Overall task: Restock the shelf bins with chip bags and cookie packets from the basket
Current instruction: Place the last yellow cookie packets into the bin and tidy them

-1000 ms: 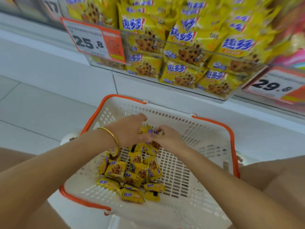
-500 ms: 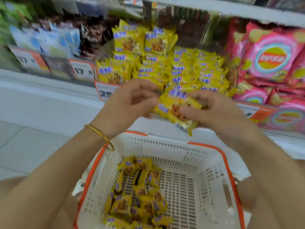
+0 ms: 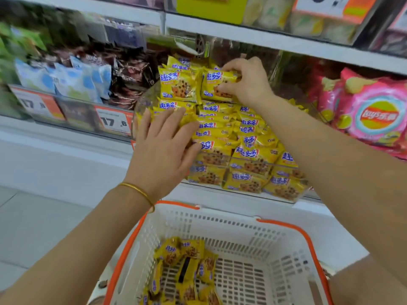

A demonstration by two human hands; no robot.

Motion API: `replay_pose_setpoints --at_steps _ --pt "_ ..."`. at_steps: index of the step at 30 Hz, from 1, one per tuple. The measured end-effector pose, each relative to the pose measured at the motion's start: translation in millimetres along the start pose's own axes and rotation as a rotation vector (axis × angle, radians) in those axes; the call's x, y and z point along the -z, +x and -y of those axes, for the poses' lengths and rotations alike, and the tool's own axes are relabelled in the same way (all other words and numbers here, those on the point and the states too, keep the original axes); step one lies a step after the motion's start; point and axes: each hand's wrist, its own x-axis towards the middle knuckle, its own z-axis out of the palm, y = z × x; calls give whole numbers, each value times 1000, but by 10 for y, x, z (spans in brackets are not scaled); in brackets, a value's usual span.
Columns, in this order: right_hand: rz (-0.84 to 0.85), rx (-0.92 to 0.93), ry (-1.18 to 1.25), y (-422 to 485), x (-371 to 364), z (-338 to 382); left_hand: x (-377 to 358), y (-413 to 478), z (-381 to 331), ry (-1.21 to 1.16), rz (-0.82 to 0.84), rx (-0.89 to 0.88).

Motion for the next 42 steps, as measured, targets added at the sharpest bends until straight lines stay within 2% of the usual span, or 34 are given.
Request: replay_pose_setpoints --at_steps 4,9,12,15,18,20,22,24,26,29,32,36,39,42 --pt "-17 39 0 -2 -98 -56 -5 14 -22 -17 -21 8" --pt "84 82 -113 -54 -97 -97 -36 32 -31 -15 -10 9" --pt "135 39 -130 -110 -36 -107 -7 4 -34 -40 -33 -2" --pt "33 48 -145 -353 216 3 122 -93 -98 -102 -137 -69" --pt "-50 100 29 -974 574 162 223 -333 -267 -162 -202 -147" --pt "4 108 269 -1528 693 252 232 -523 -374 -151 -127 -189" --pt "153 56 407 -2016 526 205 113 -732 -421 -111 61 -213" --pt "385 0 309 -2381 96 50 -49 -951 -416 -79 288 -200" --pt "691 -48 85 -2621 -479 -220 -214 -1128 -378 -36 453 -200" --pt "1056 -107 -169 -2991 -1365 -897 -355 -1256 -319 8 561 -190" --pt "1246 -202 -176 -3446 -1858 -1416 -454 -1302 -274 -1 593 -143" --pt "1248 -510 -123 -3923 -2151 -1640 -585 -1349 -257 -47 658 -103" --pt "1104 -768 6 -4174 -2363 -1587 -666 -1387 -269 -60 682 -87" --pt "977 -936 71 -4261 -2485 -1505 -684 -1390 -291 -49 727 -62"
